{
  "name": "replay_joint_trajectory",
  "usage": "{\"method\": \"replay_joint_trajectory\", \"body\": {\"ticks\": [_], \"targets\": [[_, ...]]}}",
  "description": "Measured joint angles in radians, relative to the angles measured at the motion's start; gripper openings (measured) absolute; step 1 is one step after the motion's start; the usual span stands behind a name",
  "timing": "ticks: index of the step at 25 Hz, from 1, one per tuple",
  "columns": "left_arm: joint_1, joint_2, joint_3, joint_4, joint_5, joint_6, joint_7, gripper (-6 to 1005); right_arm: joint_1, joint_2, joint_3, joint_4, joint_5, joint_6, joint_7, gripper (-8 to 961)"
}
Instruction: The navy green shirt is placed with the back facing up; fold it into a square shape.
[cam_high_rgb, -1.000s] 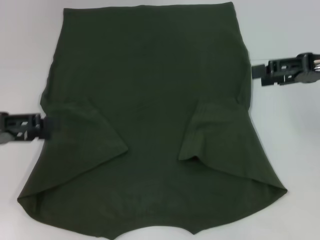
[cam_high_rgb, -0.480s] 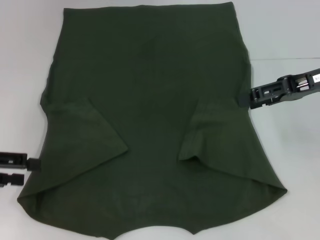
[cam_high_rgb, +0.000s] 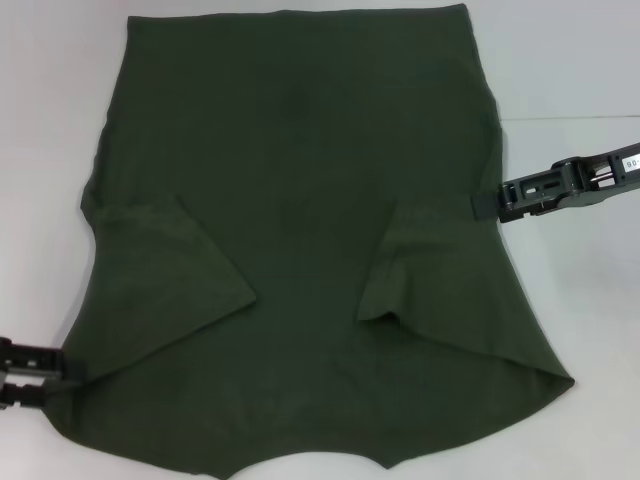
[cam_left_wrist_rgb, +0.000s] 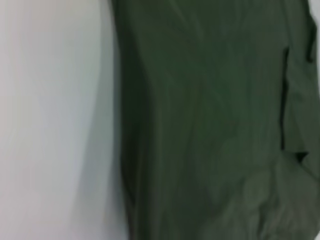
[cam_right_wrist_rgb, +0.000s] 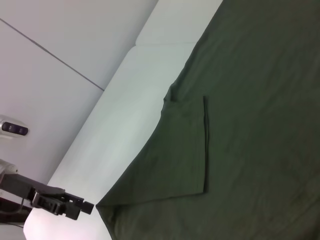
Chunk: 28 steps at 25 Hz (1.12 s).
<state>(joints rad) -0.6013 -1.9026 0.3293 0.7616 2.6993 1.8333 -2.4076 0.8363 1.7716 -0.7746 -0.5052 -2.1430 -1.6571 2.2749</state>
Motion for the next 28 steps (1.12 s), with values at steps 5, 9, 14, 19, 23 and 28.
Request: {"method": "replay_joint_trajectory", "body": {"ticks": [5,9,14,19,23,28], "targets": [[-0.003,0.000,-0.002,0.005,0.020,-0.025,0.011,862,0.000,0.007,0.000,0.001,0.000,0.005,-0.003,912],[-0.007,0.005,-0.011,0.011,0.026,-0.053,0.019,861,0.003,0.011,-0.001,0.001,0.000,0.010,-0.004,912],[-0.009,0.004,0.007,-0.003,0.046,-0.110,0.029,860,0.006,0.013,-0.004,0.001,-0.001,0.012,-0.004,912],[-0.010,-0.003,0.027,-0.026,0.051,-0.136,0.036,859,0.007,0.014,-0.008,0.001,-0.001,0.011,-0.003,913],[-0.012,-0.009,0.038,-0.044,0.051,-0.155,0.031,858,0.007,0.014,-0.008,0.001,-0.002,0.011,-0.003,913],[-0.016,-0.012,0.056,-0.063,0.051,-0.161,0.029,857,0.007,0.014,-0.008,0.001,-0.002,0.020,-0.004,913]]}}
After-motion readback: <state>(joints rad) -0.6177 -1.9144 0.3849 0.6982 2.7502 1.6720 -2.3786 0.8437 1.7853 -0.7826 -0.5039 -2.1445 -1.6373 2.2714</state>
